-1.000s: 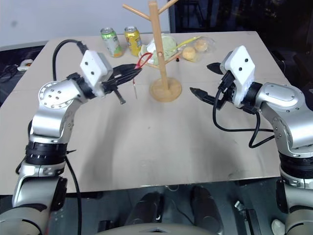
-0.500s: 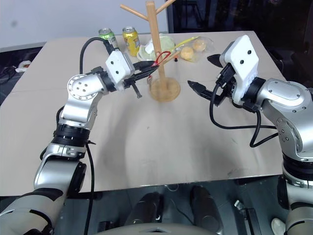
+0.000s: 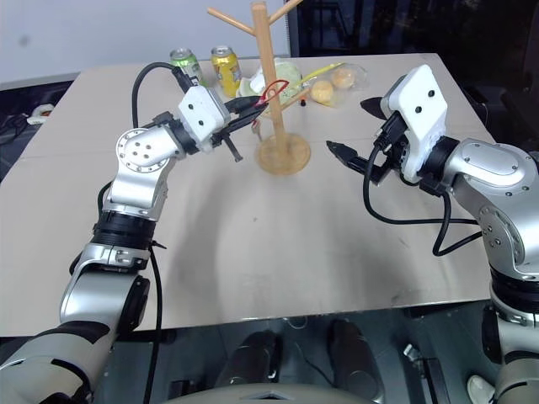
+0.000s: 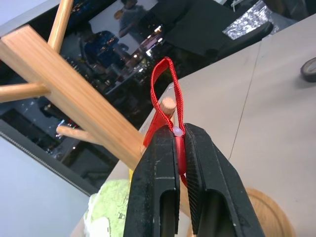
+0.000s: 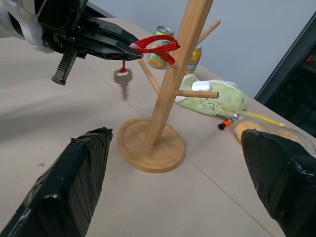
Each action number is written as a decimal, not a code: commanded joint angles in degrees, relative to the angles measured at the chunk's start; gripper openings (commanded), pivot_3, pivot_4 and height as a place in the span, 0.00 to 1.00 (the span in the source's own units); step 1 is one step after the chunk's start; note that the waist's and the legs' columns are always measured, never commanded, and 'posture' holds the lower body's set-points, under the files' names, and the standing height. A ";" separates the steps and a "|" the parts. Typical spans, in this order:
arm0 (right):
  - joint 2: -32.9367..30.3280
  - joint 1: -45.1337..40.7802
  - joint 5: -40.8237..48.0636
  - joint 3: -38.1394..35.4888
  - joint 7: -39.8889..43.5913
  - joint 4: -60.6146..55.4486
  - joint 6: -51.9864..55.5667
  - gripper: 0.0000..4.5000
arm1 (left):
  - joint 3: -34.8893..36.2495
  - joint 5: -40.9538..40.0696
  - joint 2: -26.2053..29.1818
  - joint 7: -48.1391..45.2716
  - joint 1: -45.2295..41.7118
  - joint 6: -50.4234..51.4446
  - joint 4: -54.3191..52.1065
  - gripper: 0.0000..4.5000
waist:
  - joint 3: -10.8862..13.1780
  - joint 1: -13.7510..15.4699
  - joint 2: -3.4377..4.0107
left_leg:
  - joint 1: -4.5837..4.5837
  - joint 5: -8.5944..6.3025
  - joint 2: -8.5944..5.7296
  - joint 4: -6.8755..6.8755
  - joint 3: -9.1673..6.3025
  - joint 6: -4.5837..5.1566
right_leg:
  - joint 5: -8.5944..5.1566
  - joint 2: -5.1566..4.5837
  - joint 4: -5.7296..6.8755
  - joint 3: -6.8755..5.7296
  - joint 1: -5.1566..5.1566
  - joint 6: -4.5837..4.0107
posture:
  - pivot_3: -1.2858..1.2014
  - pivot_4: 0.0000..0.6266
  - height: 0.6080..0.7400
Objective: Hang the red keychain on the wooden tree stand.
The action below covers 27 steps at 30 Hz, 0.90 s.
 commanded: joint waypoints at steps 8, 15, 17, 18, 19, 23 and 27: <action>-0.82 -0.69 0.47 -1.80 -0.71 -1.41 -0.59 1.00 | -0.11 2.43 0.04 1.35 -1.98 -0.04 0.54 0.01 | 0.00 0.00 0.00 | 0.00 0.00 0.00 0.00 0.00 0.00 | 0.00 0.00 0.01 0.00 0.00 0.00 | 0.52 0.24 1.00; -1.14 -0.56 0.57 -1.75 -0.42 -1.22 -0.60 1.00 | 1.20 -0.88 0.07 -1.38 -1.20 3.99 -0.60 0.32 | 0.00 -0.01 0.00 | 0.00 0.00 0.00 0.00 0.00 0.00 | 0.00 0.00 0.01 0.00 0.00 0.00 | 0.52 0.24 1.00; -1.48 -0.70 0.54 -1.58 0.10 -0.74 -0.90 1.00 | 1.92 -2.39 1.36 -3.15 -0.78 6.24 -1.46 0.52 | 0.00 -0.02 0.00 | 0.00 0.00 0.00 0.00 0.00 0.00 | 0.00 0.00 0.01 0.00 0.00 0.00 | 0.52 0.24 1.00; -1.66 -0.72 0.58 -1.54 0.32 -0.63 -1.01 1.00 | 2.34 -3.31 2.05 -4.13 -0.54 7.56 -2.04 0.63 | 0.00 -0.10 0.00 | 0.00 0.00 0.00 0.00 0.00 0.00 | 0.00 0.00 0.01 0.00 0.00 0.00 | 0.52 0.24 1.00; -1.87 -0.76 0.59 -1.49 0.63 -0.43 -1.16 1.00 | 2.90 -4.71 2.97 -5.57 -0.20 9.63 -2.87 0.74 | 0.00 -0.21 0.00 | 0.00 0.00 0.00 0.00 0.00 0.00 | 0.00 0.00 0.01 0.00 0.00 0.00 | 0.52 0.24 1.00; -2.81 -0.95 0.74 -1.35 1.85 0.10 -1.62 1.00 | 5.75 -11.01 6.36 -10.17 1.35 19.92 -6.48 0.99 | 0.00 -0.40 0.00 | 0.02 0.00 0.02 -0.01 0.01 0.00 | 0.00 0.02 0.03 0.00 -0.01 0.00 | 0.52 0.24 1.00; -6.12 -1.50 1.41 -1.23 6.61 1.74 -2.69 1.00 | 9.32 -20.63 16.10 -20.85 3.95 38.42 -10.52 0.99 | 0.01 -0.62 0.01 | 0.03 0.00 0.03 -0.01 0.00 0.00 | -0.01 0.06 0.05 -0.01 -0.01 0.01 | 0.52 0.24 1.00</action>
